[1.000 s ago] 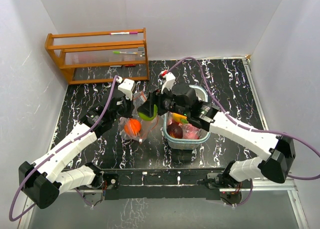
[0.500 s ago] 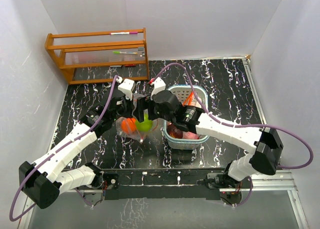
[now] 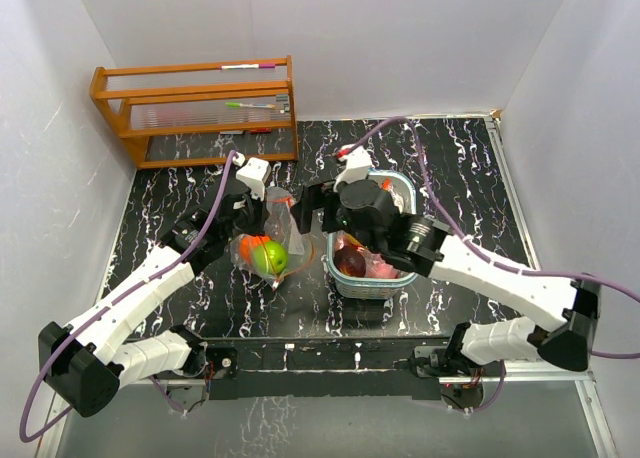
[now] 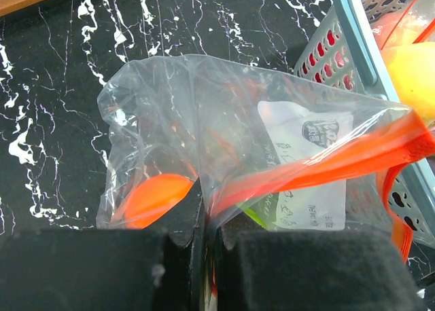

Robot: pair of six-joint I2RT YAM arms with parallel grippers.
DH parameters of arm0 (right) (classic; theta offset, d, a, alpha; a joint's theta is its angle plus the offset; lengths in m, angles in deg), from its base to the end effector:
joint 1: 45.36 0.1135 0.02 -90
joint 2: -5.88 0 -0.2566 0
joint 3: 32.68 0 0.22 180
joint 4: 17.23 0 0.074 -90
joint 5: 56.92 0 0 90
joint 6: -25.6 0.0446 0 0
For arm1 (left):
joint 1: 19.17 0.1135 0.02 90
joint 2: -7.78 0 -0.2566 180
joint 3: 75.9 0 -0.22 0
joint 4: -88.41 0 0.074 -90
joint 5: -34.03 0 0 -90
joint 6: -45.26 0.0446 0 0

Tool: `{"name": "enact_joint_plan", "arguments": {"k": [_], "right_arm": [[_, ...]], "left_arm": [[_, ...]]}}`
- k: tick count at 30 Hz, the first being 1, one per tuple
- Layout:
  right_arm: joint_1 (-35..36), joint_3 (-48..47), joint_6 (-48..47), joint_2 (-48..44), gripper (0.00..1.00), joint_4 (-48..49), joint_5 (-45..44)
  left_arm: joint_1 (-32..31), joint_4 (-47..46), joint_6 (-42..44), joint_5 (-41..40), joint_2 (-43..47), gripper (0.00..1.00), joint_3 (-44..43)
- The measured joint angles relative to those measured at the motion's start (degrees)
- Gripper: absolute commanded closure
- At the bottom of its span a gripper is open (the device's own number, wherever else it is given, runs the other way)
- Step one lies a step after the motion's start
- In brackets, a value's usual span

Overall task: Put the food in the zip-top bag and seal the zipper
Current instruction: Place the fake fruit in the zipper food storage bag, then pick up the fake fruit from the bin.

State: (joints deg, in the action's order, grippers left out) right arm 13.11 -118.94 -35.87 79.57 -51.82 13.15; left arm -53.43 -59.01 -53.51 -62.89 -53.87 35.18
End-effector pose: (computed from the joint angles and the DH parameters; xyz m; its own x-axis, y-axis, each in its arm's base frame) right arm 0.1542 0.2223 0.3642 -0.4761 0.0827 -0.8755 -0.4652 0.8212 0.3305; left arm 0.1876 -0.1213 0.3166 -0.4207 0.1034 -0.9013 0.4095 0.9082 -0.0869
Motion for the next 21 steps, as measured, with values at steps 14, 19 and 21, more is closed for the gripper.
{"name": "enact_joint_plan", "arguments": {"k": [14,19,21], "right_arm": [[-10.2,4.2,6.8,2.6,0.01,-18.0,-11.5],[-11.3,4.7,7.6,5.1,0.01,-19.4,-11.3],[-11.4,5.1,7.6,6.2,0.01,-19.3,-10.9]], "left_arm": [[0.0,0.0,0.0,0.1,-0.1,1.0,0.0],[0.0,0.0,0.0,0.1,-0.1,1.0,0.2],[0.0,0.0,0.0,0.1,-0.1,1.0,0.3]]}}
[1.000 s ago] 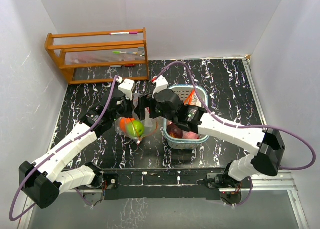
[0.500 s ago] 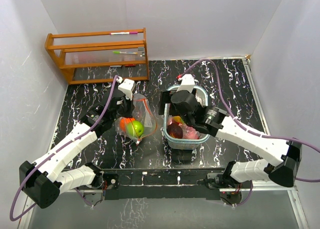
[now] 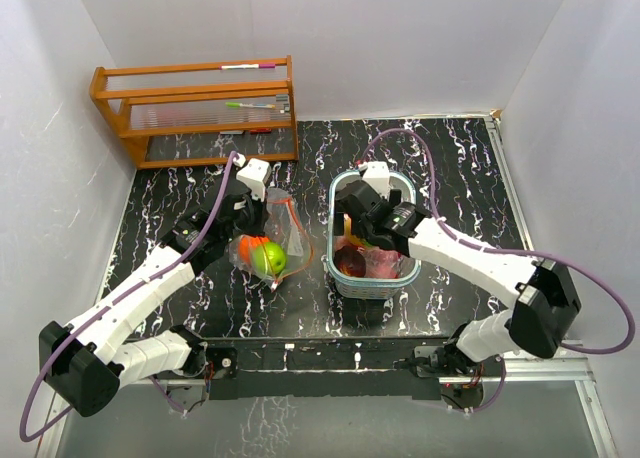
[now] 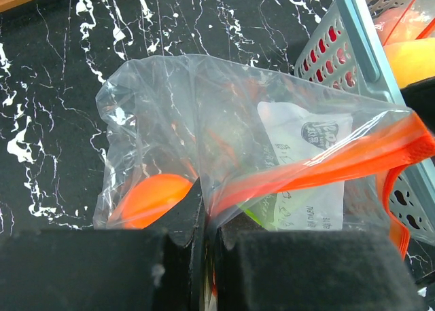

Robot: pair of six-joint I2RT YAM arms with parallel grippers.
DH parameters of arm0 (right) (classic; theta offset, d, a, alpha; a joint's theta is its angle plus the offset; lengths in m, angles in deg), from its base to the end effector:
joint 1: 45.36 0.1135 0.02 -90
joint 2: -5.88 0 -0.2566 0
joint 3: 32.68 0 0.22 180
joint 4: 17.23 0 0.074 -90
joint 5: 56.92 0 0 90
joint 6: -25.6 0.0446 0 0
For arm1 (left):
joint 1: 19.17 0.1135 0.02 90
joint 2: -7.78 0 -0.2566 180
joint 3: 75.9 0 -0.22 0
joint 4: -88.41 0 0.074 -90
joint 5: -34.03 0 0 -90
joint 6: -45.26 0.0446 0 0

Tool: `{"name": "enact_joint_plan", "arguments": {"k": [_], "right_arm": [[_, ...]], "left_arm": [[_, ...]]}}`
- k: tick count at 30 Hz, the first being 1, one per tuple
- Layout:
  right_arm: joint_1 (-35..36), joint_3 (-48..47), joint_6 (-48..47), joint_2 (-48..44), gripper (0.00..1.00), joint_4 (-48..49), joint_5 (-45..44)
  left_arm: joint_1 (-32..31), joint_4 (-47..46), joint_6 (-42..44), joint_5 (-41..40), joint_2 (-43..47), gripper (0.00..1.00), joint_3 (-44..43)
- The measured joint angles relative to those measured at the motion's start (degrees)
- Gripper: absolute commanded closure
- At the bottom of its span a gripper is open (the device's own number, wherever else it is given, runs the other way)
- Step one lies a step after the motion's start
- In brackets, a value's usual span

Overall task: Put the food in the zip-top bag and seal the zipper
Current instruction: Pick up the fake fruit from the bin.

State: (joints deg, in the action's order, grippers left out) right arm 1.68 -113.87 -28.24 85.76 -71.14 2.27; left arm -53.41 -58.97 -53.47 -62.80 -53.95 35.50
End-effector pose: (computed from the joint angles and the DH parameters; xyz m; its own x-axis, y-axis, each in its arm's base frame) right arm 0.1960 0.1770 0.2819 -0.6829 0.0103 -0.7305 -0.0169 0.9994 0.0299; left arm 0.1877 -0.1213 0.3144 -0.4263 0.1079 -0.8981 0.4102 0.9080 -0.0856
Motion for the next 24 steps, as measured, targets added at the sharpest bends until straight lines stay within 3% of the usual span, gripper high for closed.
{"name": "enact_joint_plan", "arguments": {"k": [8,15,24], "right_arm": [[-2.5,5.8,0.4,1.9,0.01,1.9,2.6],[-3.7,7.5,0.3,2.0,0.23,5.0,4.3],[-3.7,7.3,-1.9,-6.1,0.24,5.3,7.4]], "left_arm": [[0.0,0.0,0.2,0.0,0.0,1.0,0.1],[0.0,0.0,0.2,0.0,0.0,1.0,0.1],[0.0,0.0,0.2,0.0,0.0,1.0,0.1]]}}
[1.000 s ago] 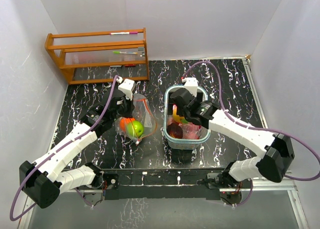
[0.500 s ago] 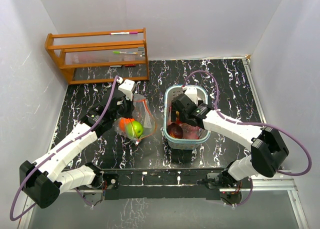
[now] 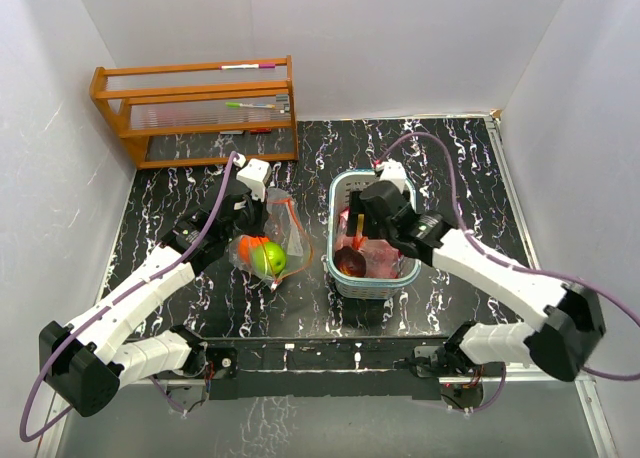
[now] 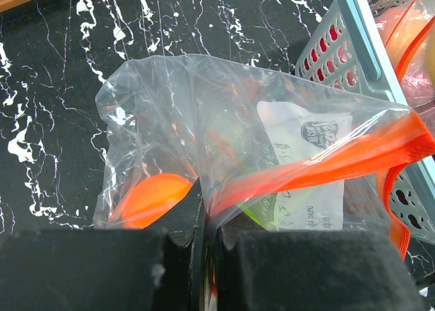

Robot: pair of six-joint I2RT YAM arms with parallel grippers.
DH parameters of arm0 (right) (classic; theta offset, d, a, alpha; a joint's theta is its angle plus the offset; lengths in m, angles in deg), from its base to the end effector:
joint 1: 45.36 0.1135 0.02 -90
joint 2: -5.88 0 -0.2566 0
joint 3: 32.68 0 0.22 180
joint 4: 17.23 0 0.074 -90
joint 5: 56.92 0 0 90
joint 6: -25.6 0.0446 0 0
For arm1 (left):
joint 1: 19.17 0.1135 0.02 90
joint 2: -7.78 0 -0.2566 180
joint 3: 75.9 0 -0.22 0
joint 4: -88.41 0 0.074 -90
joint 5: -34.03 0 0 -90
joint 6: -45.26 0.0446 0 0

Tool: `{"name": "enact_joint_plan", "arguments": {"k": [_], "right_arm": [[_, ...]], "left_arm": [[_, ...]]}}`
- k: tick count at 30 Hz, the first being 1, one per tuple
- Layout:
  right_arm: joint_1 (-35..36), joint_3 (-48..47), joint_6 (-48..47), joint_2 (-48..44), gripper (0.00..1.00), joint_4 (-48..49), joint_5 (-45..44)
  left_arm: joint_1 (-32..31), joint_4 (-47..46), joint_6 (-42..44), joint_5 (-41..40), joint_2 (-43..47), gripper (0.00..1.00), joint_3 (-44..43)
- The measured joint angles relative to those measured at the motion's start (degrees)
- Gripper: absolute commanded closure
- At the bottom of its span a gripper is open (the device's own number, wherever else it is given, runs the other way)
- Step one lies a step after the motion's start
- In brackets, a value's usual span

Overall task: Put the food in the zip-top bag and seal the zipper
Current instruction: Pick up the fake fruit from the bin.

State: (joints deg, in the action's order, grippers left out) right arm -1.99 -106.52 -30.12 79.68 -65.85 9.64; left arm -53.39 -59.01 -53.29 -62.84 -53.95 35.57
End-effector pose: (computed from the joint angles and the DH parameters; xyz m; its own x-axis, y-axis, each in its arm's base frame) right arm 0.1899 0.1550 0.2739 -0.6975 0.0519 -0.7147 -0.0555 0.9905 0.1261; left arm 0.1877 -0.1212 0.3141 -0.4254 0.1108 -0.8982 0.4106 0.9081 -0.0824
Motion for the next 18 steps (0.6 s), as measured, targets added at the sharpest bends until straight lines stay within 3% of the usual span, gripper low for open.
{"name": "enact_joint_plan", "arguments": {"k": [10,14,18], "right_arm": [[1.0,-1.4,-7.3,-17.1,0.25,8.3,17.8],[7.1,-2.0,-8.6,-15.8,0.23,13.9,21.8],[15.5,-4.9,-10.4,-7.3,0.22,16.8,22.1]], "left_arm": [[0.0,0.0,0.0,0.0,0.0,1.0,0.0],[0.3,0.0,0.0,0.1,-0.2,1.0,0.0],[0.4,0.0,0.0,0.1,-0.3,1.0,0.0]]}}
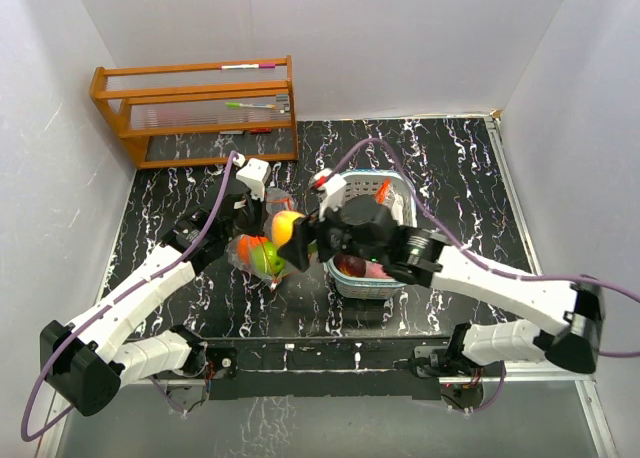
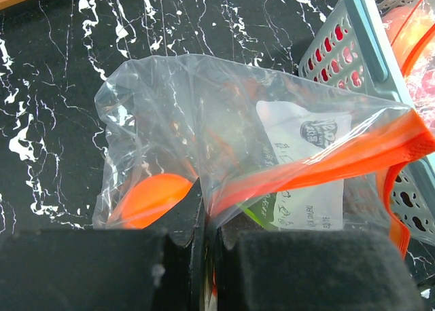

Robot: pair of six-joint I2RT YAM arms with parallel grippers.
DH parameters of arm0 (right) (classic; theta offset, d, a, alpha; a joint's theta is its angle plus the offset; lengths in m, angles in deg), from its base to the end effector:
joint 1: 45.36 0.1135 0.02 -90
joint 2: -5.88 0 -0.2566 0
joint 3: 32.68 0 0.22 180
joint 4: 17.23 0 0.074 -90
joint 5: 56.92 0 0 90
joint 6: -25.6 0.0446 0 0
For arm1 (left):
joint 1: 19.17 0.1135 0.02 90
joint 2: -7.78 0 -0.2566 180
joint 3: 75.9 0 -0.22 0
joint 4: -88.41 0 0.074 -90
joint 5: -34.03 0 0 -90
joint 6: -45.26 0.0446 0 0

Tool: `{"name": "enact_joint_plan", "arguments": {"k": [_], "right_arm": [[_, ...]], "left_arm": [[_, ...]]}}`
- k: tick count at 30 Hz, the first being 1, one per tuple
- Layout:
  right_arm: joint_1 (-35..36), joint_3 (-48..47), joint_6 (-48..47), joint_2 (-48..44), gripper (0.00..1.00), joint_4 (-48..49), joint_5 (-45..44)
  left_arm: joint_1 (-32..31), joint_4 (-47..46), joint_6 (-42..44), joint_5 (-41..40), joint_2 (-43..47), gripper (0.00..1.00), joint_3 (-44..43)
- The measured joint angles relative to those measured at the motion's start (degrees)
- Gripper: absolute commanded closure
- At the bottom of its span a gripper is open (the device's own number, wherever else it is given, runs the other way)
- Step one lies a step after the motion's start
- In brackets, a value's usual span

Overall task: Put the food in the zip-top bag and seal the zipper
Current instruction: Pick up the fake fruit from the bin, then place the fake fruit in the zipper food storage bag.

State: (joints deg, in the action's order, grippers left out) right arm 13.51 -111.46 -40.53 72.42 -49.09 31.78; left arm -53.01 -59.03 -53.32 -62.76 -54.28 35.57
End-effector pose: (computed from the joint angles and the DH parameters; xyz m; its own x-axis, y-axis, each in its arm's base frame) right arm 0.1273 0.2088 0.3557 -0.5006 -0.0463 -0.8645 -0.7022 0.6057 0.3742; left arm 0.1895 -0.1207 0.3130 -0.4305 0.1103 -0.8958 0.4051 0.9105 -0.0826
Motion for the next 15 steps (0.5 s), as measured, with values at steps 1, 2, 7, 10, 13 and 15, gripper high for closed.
{"name": "enact_joint_plan", "arguments": {"k": [1,2,7,10,13,15], "right_arm": [[1.3,-0.6,-0.3,2.2,0.22,0.3,0.2],[2.2,-1.1,-0.6,4.1,0.21,0.6,0.5],[3.0,-1.8,-1.1,10.1,0.18,1.2,-0.6],[2.9,-2.3,-1.1,11.1,0.17,1.2,-2.7],[2.8,-4.3,-1.1,13.1,0.17,0.6,-6.0],[2.6,-5.2,-1.0,14.7,0.17,0.4,-7.7]], "left_arm": [[0.0,0.0,0.0,0.0,0.0,1.0,0.0],[0.0,0.0,0.0,0.0,0.0,1.0,0.0],[0.0,0.2,0.1,-0.2,0.0,1.0,0.0],[0.3,0.1,0.0,-0.1,0.0,1.0,0.1],[0.4,0.2,0.0,0.0,0.0,1.0,0.1],[0.7,0.3,-0.3,0.3,0.1,1.0,0.1]]}}
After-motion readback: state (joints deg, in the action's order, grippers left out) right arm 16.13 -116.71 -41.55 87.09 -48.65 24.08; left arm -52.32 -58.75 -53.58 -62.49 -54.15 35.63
